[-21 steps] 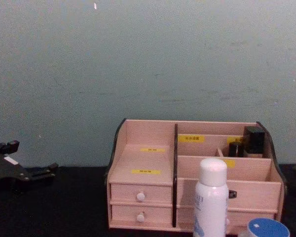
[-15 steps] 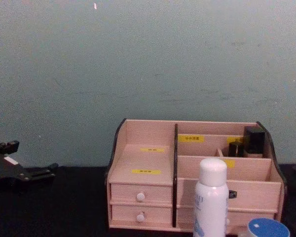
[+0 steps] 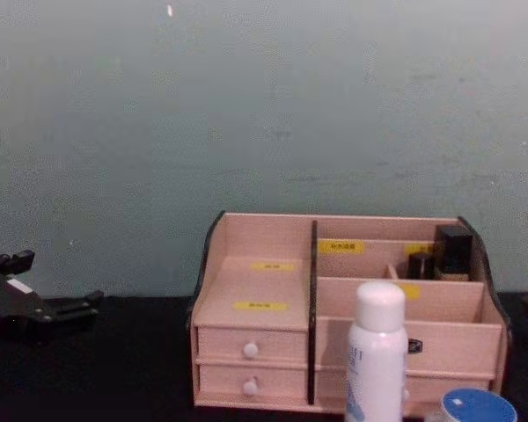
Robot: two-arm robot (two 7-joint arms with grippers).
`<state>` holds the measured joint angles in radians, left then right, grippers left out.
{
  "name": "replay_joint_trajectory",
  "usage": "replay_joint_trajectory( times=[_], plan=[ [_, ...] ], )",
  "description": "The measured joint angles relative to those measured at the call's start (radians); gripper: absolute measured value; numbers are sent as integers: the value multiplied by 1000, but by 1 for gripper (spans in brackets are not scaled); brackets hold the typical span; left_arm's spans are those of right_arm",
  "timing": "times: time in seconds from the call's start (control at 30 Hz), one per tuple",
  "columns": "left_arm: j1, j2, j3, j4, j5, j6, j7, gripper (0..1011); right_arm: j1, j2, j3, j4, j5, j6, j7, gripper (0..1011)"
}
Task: Pick up the facial cleanser and watermelon frost from the table and place them into the tiered storage box.
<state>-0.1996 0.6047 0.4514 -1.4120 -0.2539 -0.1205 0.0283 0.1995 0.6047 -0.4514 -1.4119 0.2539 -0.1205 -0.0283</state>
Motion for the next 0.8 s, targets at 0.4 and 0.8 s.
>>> replay_joint_trajectory(
  times=[0.4, 0.8],
  plan=[
    [0, 0, 0, 0, 0, 0, 0, 1001, -8, -1, 19, -3, -13, -13, 1, 1002],
    [0, 0, 0, 0, 0, 0, 0, 1001, -131, 72, 106, -148, 54, -50, 70, 1003]
  ],
)
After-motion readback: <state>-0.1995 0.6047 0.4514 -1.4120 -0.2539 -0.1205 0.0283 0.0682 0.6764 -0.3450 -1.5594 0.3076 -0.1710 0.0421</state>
